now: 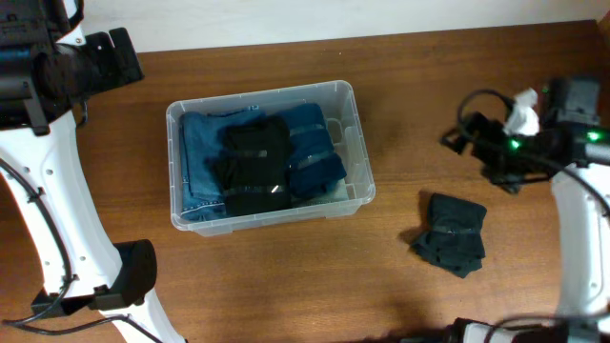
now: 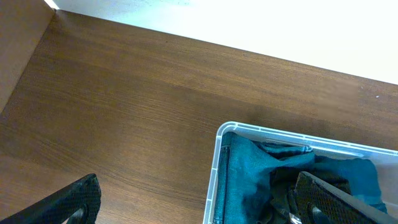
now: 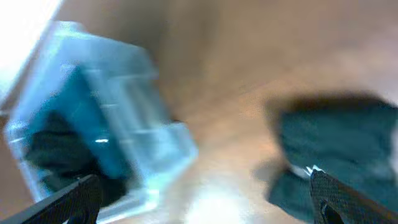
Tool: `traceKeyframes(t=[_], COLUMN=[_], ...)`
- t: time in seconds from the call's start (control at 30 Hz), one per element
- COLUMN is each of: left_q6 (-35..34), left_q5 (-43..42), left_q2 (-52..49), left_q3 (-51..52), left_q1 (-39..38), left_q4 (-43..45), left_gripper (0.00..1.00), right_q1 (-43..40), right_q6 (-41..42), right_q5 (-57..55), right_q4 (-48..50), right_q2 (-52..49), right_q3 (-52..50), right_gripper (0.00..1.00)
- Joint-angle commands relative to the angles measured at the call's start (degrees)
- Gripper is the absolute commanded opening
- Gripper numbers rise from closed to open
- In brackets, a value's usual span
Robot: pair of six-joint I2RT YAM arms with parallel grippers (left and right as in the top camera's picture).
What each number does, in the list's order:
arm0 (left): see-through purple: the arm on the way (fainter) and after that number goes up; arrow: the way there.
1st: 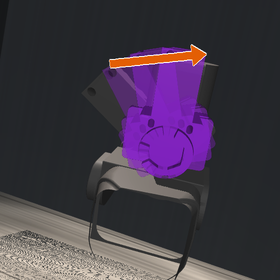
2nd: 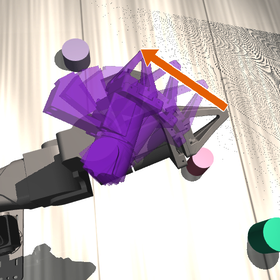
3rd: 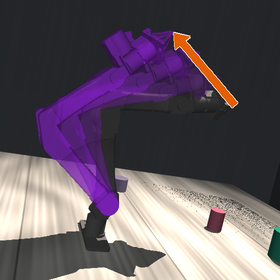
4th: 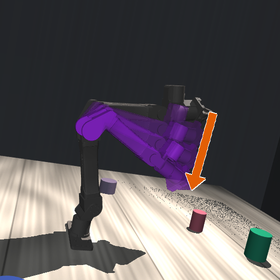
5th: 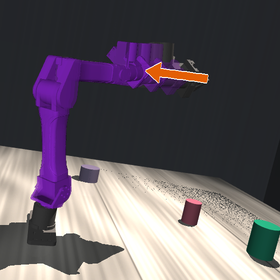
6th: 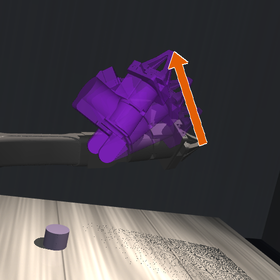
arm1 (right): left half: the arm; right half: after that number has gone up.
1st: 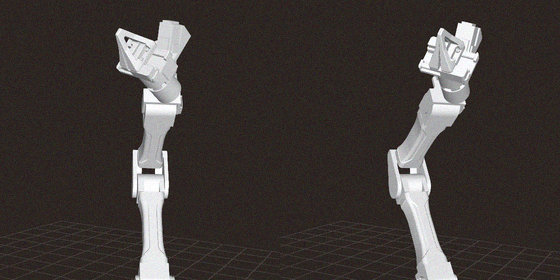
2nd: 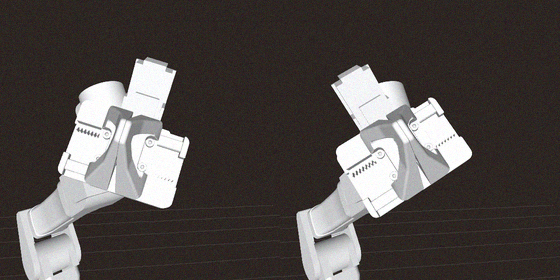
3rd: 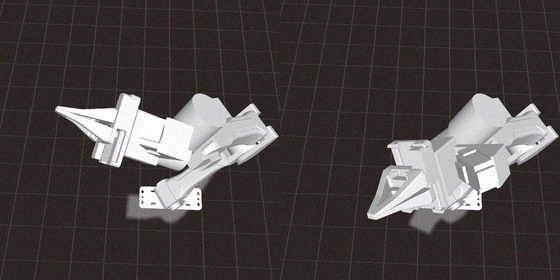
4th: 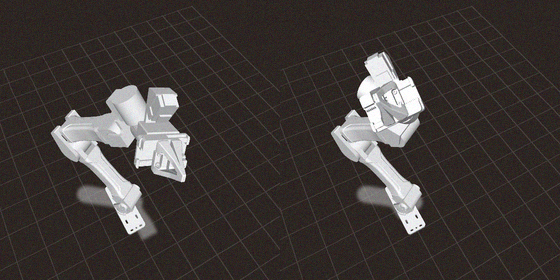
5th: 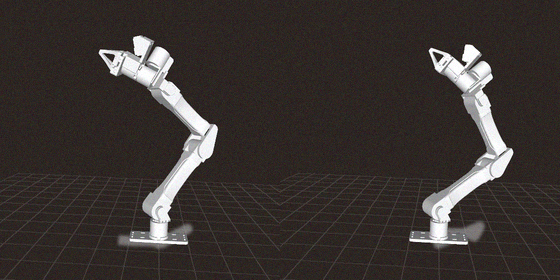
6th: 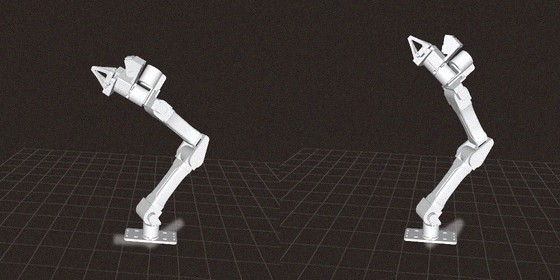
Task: Pack container
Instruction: 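Grasp the remaining black sock bundle with the right gripper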
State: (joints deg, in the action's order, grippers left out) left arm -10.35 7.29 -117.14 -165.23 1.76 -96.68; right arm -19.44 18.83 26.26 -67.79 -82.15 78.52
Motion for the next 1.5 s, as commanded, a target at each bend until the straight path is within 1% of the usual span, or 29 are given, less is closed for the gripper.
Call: traceKeyframes(t=[0.0, 0.1, 0.17, 0.23, 0.43, 0.47, 0.5, 0.53, 0.57, 0.6, 0.67, 0.73, 0.77, 0.8, 0.9, 0.97, 1.0, 1.03, 1.07, 1.1, 1.13, 1.17, 1.2, 1.33, 1.47], left_q6=[-0.5, -0.5, -0.5, -0.5, -0.5, -0.5, -0.5, -0.5, -0.5, -0.5, -0.5, -0.5, -0.5, -0.5, -0.5, -0.5, -0.5, -0.5, -0.5, -0.5, -0.5, -0.5, -0.5, -0.5, -0.5], left_q5=[-0.2, -0.2, -0.2, -0.2, -0.2, -0.2, -0.2, -0.2, -0.2, -0.2, -0.2, -0.2, -0.2, -0.2, -0.2, -0.2, -0.2, -0.2, -0.2, -0.2, -0.2, -0.2, -0.2, -0.2, -0.2], left_q2=[0.2, 0.2, 0.2, 0.2, 0.2, 0.2, 0.2, 0.2, 0.2, 0.2, 0.2, 0.2, 0.2, 0.2, 0.2, 0.2, 0.2, 0.2, 0.2, 0.2, 0.2, 0.2, 0.2, 0.2, 0.2], left_q3=[-0.2, -0.2, -0.2, -0.2, -0.2, -0.2, -0.2, -0.2, -0.2, -0.2, -0.2, -0.2, -0.2, -0.2, -0.2, -0.2, -0.2, -0.2, -0.2, -0.2, -0.2, -0.2, -0.2, -0.2, -0.2], left_q1=[0.3, 0.3, 0.3, 0.3, 0.3, 0.3, 0.3, 0.3, 0.3, 0.3, 0.3, 0.3, 0.3, 0.3, 0.3, 0.3, 0.3, 0.3, 0.3, 0.3, 0.3, 0.3, 0.3, 0.3, 0.3], left_q4=[0.0, 0.0, 0.0, 0.0, 0.0, 0.0, 0.0, 0.0, 0.0, 0.0, 0.0, 0.0, 0.0, 0.0, 0.0, 0.0, 0.0, 0.0, 0.0, 0.0, 0.0, 0.0, 0.0, 0.0, 0.0], left_gripper=[0.99, 0.99, 0.99, 0.99, 0.99, 0.99, 0.99, 0.99, 1.00, 1.00, 0.99, 1.00, 0.99, 0.99, 0.99, 0.99, 0.99, 0.99, 0.99, 0.99, 1.00, 0.99, 0.99, 0.99, 0.99], right_q1=[-4.3, -7.4, -9.8, -11.0, -11.2, -10.8, -10.4, -9.7, -9.3, -8.8, -8.1, -7.9, -7.9, -7.9, -7.9, -7.8, -7.8, -7.8, -7.8, -7.8, -7.8, -7.8, -7.8, -7.9, -7.9], right_q6=[-3.5, -3.4, -2.0, -1.4, -1.0, -1.1, -1.0, -1.0, -1.0, -1.0, -1.5, -1.5, -1.8, -2.8, -5.3, -6.3, -6.4, -6.4, -6.4, -6.4, -6.4, -6.4, -6.4, -5.0, -3.5], right_q5=[-1.5, -2.3, -3.2, -3.2, -0.3, 1.7, 2.8, 3.8, 4.0, 4.0, 4.1, 4.2, 4.4, 5.3, 7.5, 7.4, 7.4, 7.4, 7.0, 6.1, 4.5, 2.7, 1.0, -2.6, -2.4], right_q4=[-1.4, 1.6, 6.5, 10.6, 23.3, 25.9, 27.5, 29.5, 30.4, 31.0, 31.2, 30.4, 29.6, 28.7, 25.0, 22.8, 22.2, 22.1, 22.0, 21.8, 21.4, 21.4, 21.5, 24.9, 28.7], right_q2=[-3.0, -3.5, -3.6, -3.6, -3.6, -3.6, -3.6, -3.6, -3.6, -3.6, -3.5, -2.9, -2.3, -1.7, 1.3, 3.8, 5.0, 5.6, 6.4, 6.4, 6.3, 6.0, 5.6, 1.6, -2.6], right_q3=[-6.4, -13.4, -20.6, -25.6, -37.2, -38.9, -39.9, -41.4, -42.0, -42.6, -42.7, -42.1, -41.6, -40.8, -37.5, -35.3, -34.4, -34.2, -34.2, -34.2, -34.4, -34.7, -35.3, -38.8, -40.9], right_gripper=[0.99, 0.99, 0.99, 0.99, 0.99, 0.96, 0.92, 0.77, 0.68, 0.52, 0.30, 0.24, 0.23, 0.19, 0.17, 0.18, 0.29, 0.48, 0.76, 0.86, 0.93, 0.97, 0.99, 0.99, 0.99])
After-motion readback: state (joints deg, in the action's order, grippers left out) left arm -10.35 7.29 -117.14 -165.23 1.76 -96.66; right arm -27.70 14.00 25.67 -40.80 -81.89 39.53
